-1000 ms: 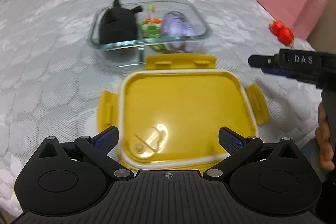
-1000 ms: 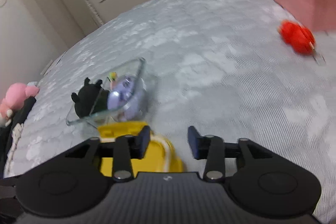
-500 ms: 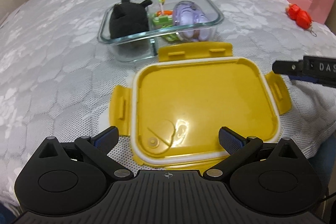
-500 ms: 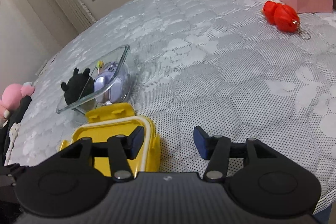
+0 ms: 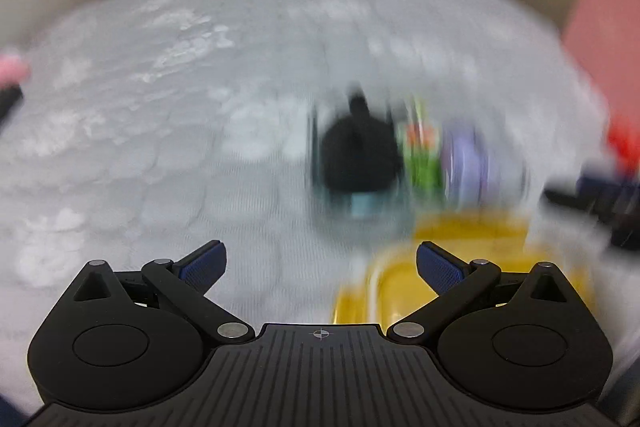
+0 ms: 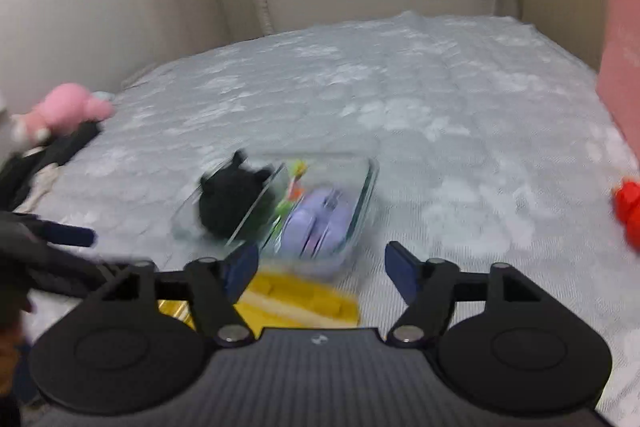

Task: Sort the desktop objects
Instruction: 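Press the black plush toy into the container with the left gripper while the right gripper adjusts items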

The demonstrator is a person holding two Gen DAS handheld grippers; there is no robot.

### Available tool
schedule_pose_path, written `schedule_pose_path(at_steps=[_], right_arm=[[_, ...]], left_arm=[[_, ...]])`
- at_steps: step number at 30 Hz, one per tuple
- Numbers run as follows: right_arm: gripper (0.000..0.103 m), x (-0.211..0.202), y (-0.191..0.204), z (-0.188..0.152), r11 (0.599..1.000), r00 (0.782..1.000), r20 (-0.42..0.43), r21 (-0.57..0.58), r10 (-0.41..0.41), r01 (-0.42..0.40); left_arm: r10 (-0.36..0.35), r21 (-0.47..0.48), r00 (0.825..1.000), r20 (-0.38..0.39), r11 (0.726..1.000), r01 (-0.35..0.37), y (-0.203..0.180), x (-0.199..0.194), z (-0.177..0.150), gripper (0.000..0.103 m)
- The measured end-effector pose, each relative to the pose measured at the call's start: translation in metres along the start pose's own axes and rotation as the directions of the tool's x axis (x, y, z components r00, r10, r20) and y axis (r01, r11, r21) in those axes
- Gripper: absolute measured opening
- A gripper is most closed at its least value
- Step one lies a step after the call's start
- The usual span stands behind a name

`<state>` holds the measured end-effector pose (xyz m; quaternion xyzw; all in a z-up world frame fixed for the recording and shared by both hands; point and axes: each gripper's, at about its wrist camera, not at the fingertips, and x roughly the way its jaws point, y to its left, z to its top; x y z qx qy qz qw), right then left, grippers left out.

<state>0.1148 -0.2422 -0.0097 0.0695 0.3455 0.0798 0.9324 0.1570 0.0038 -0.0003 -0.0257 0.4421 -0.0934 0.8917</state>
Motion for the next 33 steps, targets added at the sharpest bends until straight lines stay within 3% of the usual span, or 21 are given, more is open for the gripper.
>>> schedule_pose_path(at_steps=[2, 4, 5, 7, 10, 13, 15, 16, 18, 21, 26, 33], right_arm=[[0.069, 0.011, -0.008, 0.006, 0.997, 0.998, 0.032, 0.064, -0.045, 0.043], [0.062, 0.028, -0.022, 0.012, 0.988, 0.999, 0.031, 0.152, -0.029, 0.024], [0.046, 0.038, -0.030, 0.015, 0.983, 1.000, 0.009, 0.185, -0.013, 0.011], [0.024, 0.060, -0.042, 0.020, 0.974, 0.998, -0.059, 0.225, 0.025, -0.011], [0.025, 0.084, -0.061, 0.023, 0.956, 0.989, -0.100, 0.283, 0.111, -0.079], [0.024, 0.098, -0.069, 0.024, 0.942, 0.980, -0.107, 0.309, 0.168, -0.128], [0.020, 0.101, -0.073, 0.024, 0.934, 0.974, -0.100, 0.317, 0.203, -0.162], [0.015, 0.102, -0.075, 0.024, 0.928, 0.969, -0.098, 0.325, 0.225, -0.182], [0.015, 0.102, -0.076, 0.025, 0.926, 0.966, -0.100, 0.321, 0.239, -0.196], [0.014, 0.101, -0.072, 0.026, 0.939, 0.967, -0.105, 0.284, 0.232, -0.194], [0.011, 0.097, -0.069, 0.030, 0.955, 0.971, -0.123, 0.243, 0.206, -0.172], [0.012, 0.074, -0.071, 0.030, 0.963, 0.975, -0.116, 0.214, 0.190, -0.162]], left_arm=[[-0.087, -0.086, 0.996, -0.012, 0.993, 0.086, 0.012, 0.015, 0.017, 0.103], [-0.131, -0.140, 0.991, -0.032, 0.982, 0.125, 0.018, 0.038, 0.032, 0.103], [-0.135, -0.162, 0.990, -0.040, 0.979, 0.127, 0.021, 0.052, 0.040, 0.103], [-0.159, -0.206, 0.986, -0.057, 0.968, 0.144, 0.027, 0.075, 0.050, 0.103], [-0.255, -0.296, 0.964, -0.072, 0.929, 0.224, 0.035, 0.097, 0.054, 0.103], [-0.336, -0.293, 0.937, -0.096, 0.909, 0.296, 0.030, 0.109, 0.050, 0.102], [-0.311, -0.283, 0.946, -0.093, 0.919, 0.274, 0.028, 0.111, 0.048, 0.094], [-0.288, -0.271, 0.953, -0.095, 0.929, 0.254, 0.027, 0.110, 0.048, 0.083], [-0.248, -0.256, 0.964, -0.100, 0.942, 0.215, 0.027, 0.106, 0.048, 0.073], [-0.259, -0.260, 0.961, -0.098, 0.939, 0.227, 0.030, 0.103, 0.044, 0.071], [-0.220, -0.229, 0.969, -0.114, 0.955, 0.190, 0.016, 0.086, 0.031, 0.070], [-0.226, -0.267, 0.970, -0.086, 0.944, 0.196, 0.018, 0.079, 0.016, 0.073]])
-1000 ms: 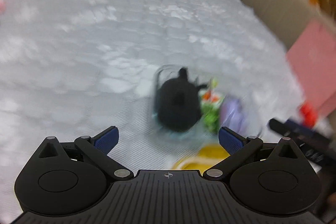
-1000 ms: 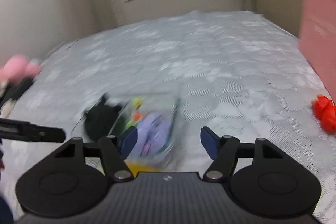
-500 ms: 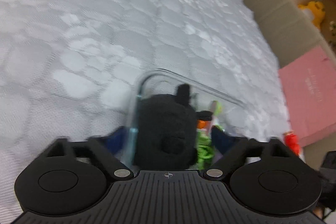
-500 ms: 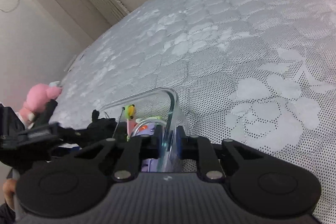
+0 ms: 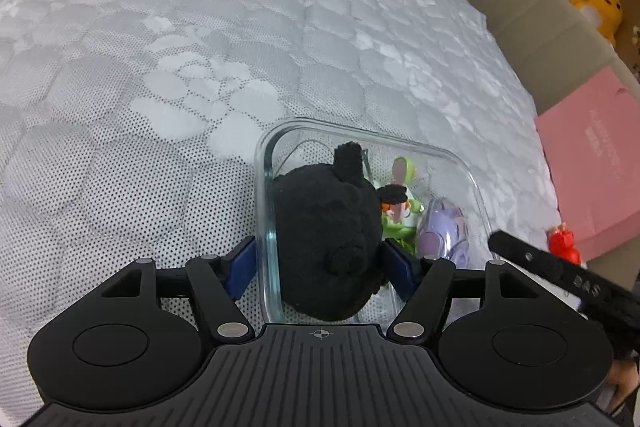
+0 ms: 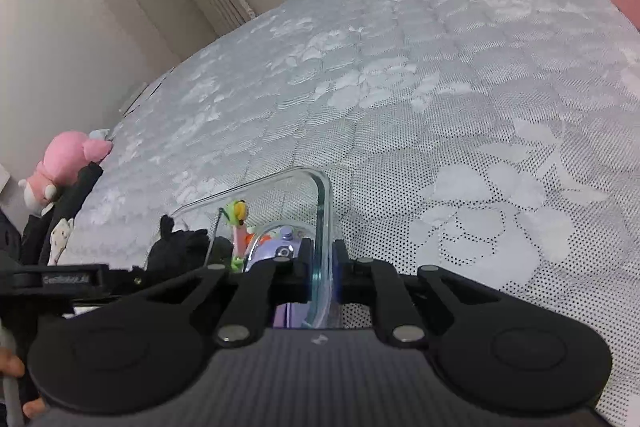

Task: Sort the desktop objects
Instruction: 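Press the black plush toy into the container with the left gripper while the right gripper adjusts items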

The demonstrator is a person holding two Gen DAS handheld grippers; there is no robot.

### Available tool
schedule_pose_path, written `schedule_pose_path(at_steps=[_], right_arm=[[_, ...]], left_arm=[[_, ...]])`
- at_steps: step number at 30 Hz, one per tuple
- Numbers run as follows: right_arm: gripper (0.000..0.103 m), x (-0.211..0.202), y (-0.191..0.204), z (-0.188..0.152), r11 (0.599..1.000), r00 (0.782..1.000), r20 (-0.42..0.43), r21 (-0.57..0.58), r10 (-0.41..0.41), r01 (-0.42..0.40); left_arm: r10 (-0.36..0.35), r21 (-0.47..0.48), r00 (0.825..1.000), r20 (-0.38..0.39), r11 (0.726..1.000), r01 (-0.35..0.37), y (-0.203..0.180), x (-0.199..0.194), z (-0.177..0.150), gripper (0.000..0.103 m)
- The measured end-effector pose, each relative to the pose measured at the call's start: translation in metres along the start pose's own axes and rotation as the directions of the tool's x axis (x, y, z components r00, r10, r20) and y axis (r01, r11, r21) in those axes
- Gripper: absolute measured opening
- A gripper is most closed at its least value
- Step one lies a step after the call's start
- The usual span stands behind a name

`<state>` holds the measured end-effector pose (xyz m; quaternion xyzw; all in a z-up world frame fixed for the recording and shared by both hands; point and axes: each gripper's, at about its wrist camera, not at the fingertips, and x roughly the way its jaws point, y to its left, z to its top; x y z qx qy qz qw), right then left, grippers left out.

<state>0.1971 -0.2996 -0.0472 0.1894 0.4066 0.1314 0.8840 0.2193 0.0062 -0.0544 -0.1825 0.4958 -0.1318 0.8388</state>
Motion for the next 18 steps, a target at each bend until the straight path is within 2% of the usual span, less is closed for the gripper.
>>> schedule_pose_path(at_steps=[2, 4, 6, 8, 10, 12, 13, 18], right_arm=[[0.014, -0.013, 0.006, -0.004, 0.999, 0.999, 0.029, -0.018, -0.043, 0.044], [0.017, -0.027, 0.016, -0.009, 0.994, 0.994, 0.069, -0.052, -0.090, 0.093], [0.021, -0.040, 0.033, -0.010, 0.986, 0.986, 0.119, -0.104, -0.119, 0.132], [0.029, -0.043, 0.054, -0.007, 0.979, 0.985, 0.132, -0.159, -0.107, 0.127], [0.034, -0.036, 0.079, -0.004, 0.966, 0.991, 0.105, -0.236, -0.081, 0.104], [0.042, -0.020, 0.109, -0.004, 0.930, 0.994, 0.060, -0.353, -0.087, 0.102], [0.050, -0.010, 0.123, -0.005, 0.907, 0.995, 0.036, -0.409, -0.096, 0.102], [0.051, 0.033, 0.172, -0.012, 0.840, 0.990, -0.085, -0.540, -0.115, 0.051]], left_arm=[[0.005, -0.015, 1.000, 0.021, 1.000, -0.004, 0.002, -0.009, -0.005, 0.077], [0.045, -0.004, 0.996, 0.071, 0.999, -0.045, 0.003, -0.027, -0.015, 0.096], [0.091, 0.011, 0.987, 0.132, 0.996, -0.094, 0.002, -0.047, -0.029, 0.096], [0.105, 0.033, 0.982, 0.157, 0.993, -0.111, 0.002, -0.061, -0.043, 0.096], [0.090, 0.062, 0.986, 0.144, 0.993, -0.099, 0.002, -0.067, -0.056, 0.097], [0.080, 0.106, 0.990, 0.120, 0.990, -0.093, 0.003, -0.069, -0.069, 0.097], [0.081, 0.124, 0.991, 0.110, 0.988, -0.095, 0.005, -0.069, -0.074, 0.097], [0.119, 0.132, 0.987, 0.107, 0.982, -0.133, 0.018, -0.068, -0.086, 0.098]])
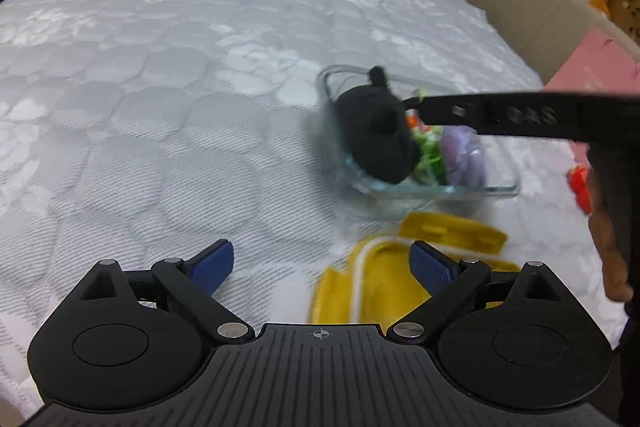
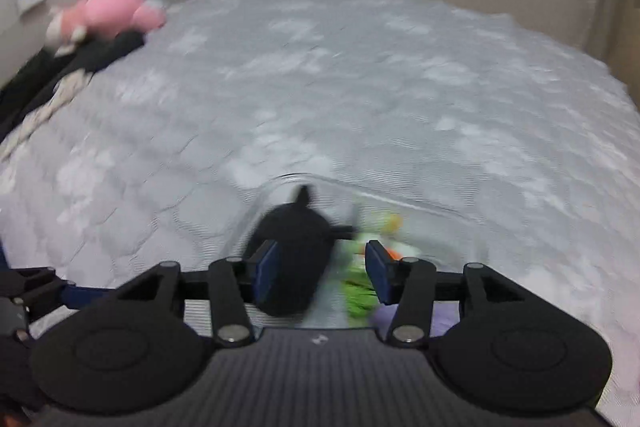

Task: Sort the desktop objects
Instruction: 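Press the black plush toy into the container with the left gripper while the right gripper adjusts items, then push the green-and-orange toy and purple mouse down into the container with the right gripper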

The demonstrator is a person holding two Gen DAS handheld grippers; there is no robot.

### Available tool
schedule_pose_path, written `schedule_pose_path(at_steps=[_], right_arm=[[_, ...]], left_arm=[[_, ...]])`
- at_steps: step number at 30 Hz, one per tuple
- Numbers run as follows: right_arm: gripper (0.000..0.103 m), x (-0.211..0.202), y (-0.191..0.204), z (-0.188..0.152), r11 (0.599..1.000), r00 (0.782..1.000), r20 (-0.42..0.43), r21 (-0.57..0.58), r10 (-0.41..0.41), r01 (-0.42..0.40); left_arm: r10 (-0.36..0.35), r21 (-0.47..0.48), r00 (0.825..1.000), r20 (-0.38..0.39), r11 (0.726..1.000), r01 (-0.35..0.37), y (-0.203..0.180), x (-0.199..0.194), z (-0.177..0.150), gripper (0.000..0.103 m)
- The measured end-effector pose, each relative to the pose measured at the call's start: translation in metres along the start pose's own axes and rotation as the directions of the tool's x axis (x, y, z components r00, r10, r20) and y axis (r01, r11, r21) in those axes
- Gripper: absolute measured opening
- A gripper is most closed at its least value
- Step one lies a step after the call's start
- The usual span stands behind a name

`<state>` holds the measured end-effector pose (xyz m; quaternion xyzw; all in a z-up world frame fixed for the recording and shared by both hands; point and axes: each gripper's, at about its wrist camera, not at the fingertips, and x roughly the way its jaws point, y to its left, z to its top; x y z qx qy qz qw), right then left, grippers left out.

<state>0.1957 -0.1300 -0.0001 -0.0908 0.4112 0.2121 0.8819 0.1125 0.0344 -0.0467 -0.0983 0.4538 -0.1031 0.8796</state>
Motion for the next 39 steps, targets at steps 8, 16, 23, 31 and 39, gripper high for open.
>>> schedule_pose_path(at_steps=[8, 16, 23, 31, 39], right_arm=[[0.048, 0.045, 0.020, 0.009, 0.992, 0.994, -0.093, 0.110, -0.053, 0.063], [0.048, 0.052, -0.019, 0.009, 0.890, 0.989, -0.141, 0.455, 0.039, 0.030], [0.047, 0.044, -0.019, -0.004, 0.885, 0.980, -0.174, 0.466, 0.092, 0.000], [0.051, 0.018, -0.011, 0.016, 0.954, 0.996, -0.084, 0.294, -0.037, 0.060], [0.062, 0.006, -0.050, 0.018, 0.962, 0.986, -0.099, 0.224, -0.136, 0.156]], left_arm=[[-0.058, -0.024, 0.998, -0.004, 0.998, 0.058, 0.014, 0.002, -0.002, 0.099], [-0.072, -0.037, 0.997, 0.009, 0.997, 0.072, 0.019, -0.003, -0.005, 0.099], [-0.091, -0.048, 0.996, 0.005, 0.995, 0.091, 0.017, -0.002, -0.005, 0.099], [-0.081, -0.043, 0.997, 0.019, 0.996, 0.081, 0.020, -0.012, -0.009, 0.099], [-0.109, -0.057, 0.994, 0.008, 0.992, 0.110, 0.019, -0.008, -0.007, 0.099]])
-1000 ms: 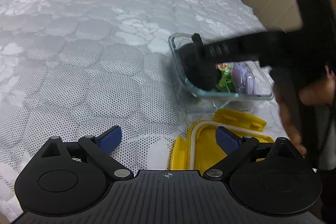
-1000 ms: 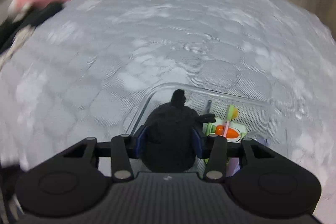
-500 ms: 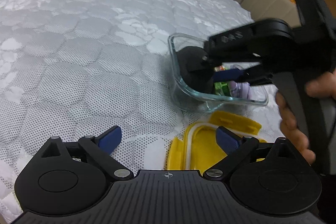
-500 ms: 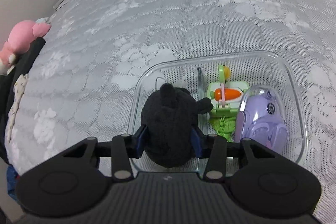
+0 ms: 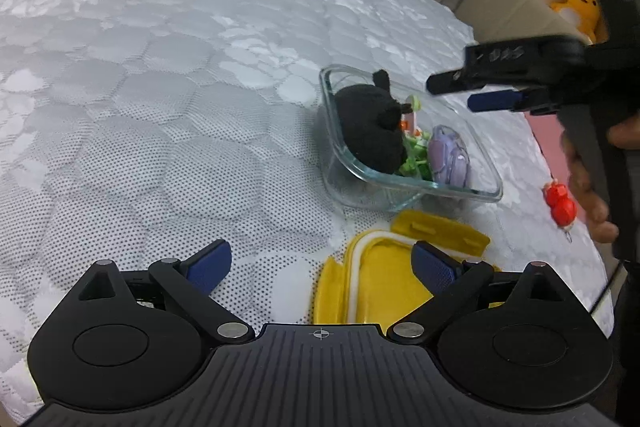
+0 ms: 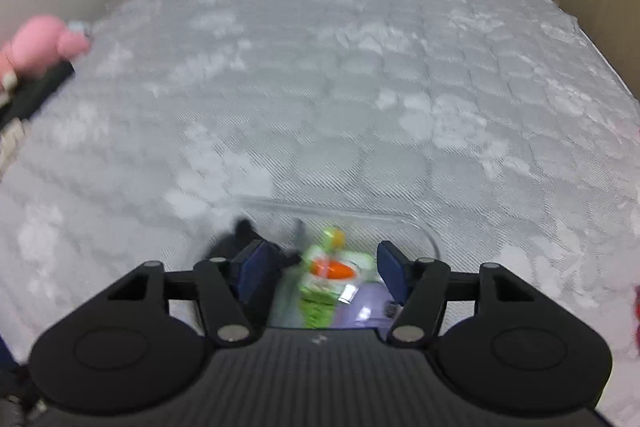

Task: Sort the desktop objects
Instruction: 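Push the green-and-orange toy and purple mouse down into the container with the right gripper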

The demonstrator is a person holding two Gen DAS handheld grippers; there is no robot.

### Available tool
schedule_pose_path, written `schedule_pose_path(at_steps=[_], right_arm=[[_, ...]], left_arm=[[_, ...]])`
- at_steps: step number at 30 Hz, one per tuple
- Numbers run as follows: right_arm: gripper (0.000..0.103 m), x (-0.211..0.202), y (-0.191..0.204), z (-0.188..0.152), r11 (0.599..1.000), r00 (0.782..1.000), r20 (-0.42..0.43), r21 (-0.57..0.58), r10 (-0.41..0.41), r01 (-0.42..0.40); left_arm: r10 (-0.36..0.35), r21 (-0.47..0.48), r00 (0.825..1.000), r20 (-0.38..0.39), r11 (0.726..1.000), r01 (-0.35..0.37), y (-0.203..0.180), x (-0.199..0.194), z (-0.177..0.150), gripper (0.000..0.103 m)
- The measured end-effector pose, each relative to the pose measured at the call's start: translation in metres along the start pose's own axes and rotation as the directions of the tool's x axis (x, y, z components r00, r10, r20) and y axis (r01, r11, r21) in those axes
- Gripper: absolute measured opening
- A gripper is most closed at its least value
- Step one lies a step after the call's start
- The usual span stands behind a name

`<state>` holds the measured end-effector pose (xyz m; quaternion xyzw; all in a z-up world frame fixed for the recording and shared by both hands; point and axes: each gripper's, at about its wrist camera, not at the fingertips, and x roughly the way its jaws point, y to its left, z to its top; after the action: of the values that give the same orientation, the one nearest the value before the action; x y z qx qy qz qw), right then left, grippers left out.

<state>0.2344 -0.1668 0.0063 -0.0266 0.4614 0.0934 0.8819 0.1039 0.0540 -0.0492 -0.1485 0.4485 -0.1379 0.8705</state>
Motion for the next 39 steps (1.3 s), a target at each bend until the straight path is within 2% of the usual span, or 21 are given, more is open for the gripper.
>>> schedule_pose_path(at_steps=[3, 4, 5, 6, 8, 12, 15, 18, 19, 20, 22, 27, 32, 35, 39], right_arm=[[0.050, 0.025, 0.007, -0.003, 0.996, 0.998, -0.006, -0.071, -0.062, 0.061], [0.041, 0.033, 0.008, -0.004, 0.996, 0.998, -0.014, -0.075, -0.054, 0.052], [0.025, 0.042, 0.009, -0.006, 0.997, 0.999, -0.023, -0.067, -0.030, 0.028], [0.013, 0.051, 0.009, -0.007, 0.998, 0.999, -0.033, -0.058, -0.006, 0.004], [0.013, 0.054, 0.008, -0.008, 1.000, 0.999, -0.030, -0.016, 0.014, -0.014], [0.012, 0.018, -0.002, -0.013, 0.996, 0.994, 0.069, 0.036, 0.084, -0.087], [0.009, 0.013, -0.005, -0.017, 0.993, 0.991, 0.059, 0.025, 0.117, -0.118], [0.010, 0.024, -0.006, -0.018, 0.994, 0.994, 0.012, -0.002, 0.107, -0.107], [0.014, 0.022, -0.008, -0.017, 0.994, 0.994, 0.015, 0.005, 0.106, -0.106], [0.021, 0.017, -0.011, -0.017, 0.994, 0.994, 0.025, 0.016, 0.107, -0.108], [0.026, 0.008, -0.016, -0.017, 0.994, 0.994, 0.047, 0.031, 0.100, -0.101], [0.026, 0.004, -0.015, -0.013, 1.000, 0.990, 0.138, 0.004, -0.021, 0.021], [0.022, 0.030, -0.018, -0.017, 0.999, 0.996, 0.091, 0.033, 0.010, -0.013], [0.016, 0.030, -0.015, -0.027, 1.000, 1.000, 0.013, 0.010, -0.001, 0.001], [0.016, 0.025, -0.006, -0.040, 0.999, 1.000, 0.018, -0.046, -0.021, 0.022]], left_arm=[[-0.005, 0.002, 1.000, -0.013, 1.000, 0.005, -0.001, 0.002, -0.001, 0.099], [-0.003, 0.004, 1.000, -0.015, 1.000, 0.003, -0.001, 0.002, -0.001, 0.099], [0.000, 0.006, 1.000, -0.015, 1.000, 0.000, -0.001, 0.001, -0.001, 0.099], [0.005, 0.007, 1.000, -0.015, 1.000, -0.005, 0.000, 0.001, -0.001, 0.099], [0.012, -0.001, 1.000, -0.014, 1.000, -0.012, 0.003, 0.002, 0.000, 0.099], [0.008, -0.035, 1.000, -0.016, 0.999, -0.009, 0.007, 0.004, 0.002, 0.099], [-0.006, -0.036, 1.000, -0.027, 0.999, 0.005, 0.002, 0.008, 0.002, 0.099], [-0.010, -0.004, 1.000, -0.025, 1.000, 0.010, -0.007, 0.005, -0.001, 0.099], [-0.006, 0.011, 1.000, -0.022, 1.000, 0.006, -0.009, 0.003, -0.002, 0.099], [0.001, 0.019, 1.000, -0.021, 1.000, 0.000, -0.011, 0.002, -0.002, 0.099], [0.009, 0.022, 1.000, -0.019, 1.000, -0.009, -0.012, 0.002, -0.002, 0.099], [-0.009, 0.012, 1.000, -0.028, 1.000, 0.009, -0.018, 0.003, -0.002, 0.100], [0.010, 0.072, 1.000, -0.017, 0.997, -0.009, -0.026, -0.004, -0.007, 0.100], [0.015, 0.075, 1.000, -0.010, 0.997, -0.014, -0.026, -0.005, -0.007, 0.100], [0.016, 0.083, 1.000, -0.004, 0.996, -0.016, -0.029, -0.004, -0.007, 0.100]])
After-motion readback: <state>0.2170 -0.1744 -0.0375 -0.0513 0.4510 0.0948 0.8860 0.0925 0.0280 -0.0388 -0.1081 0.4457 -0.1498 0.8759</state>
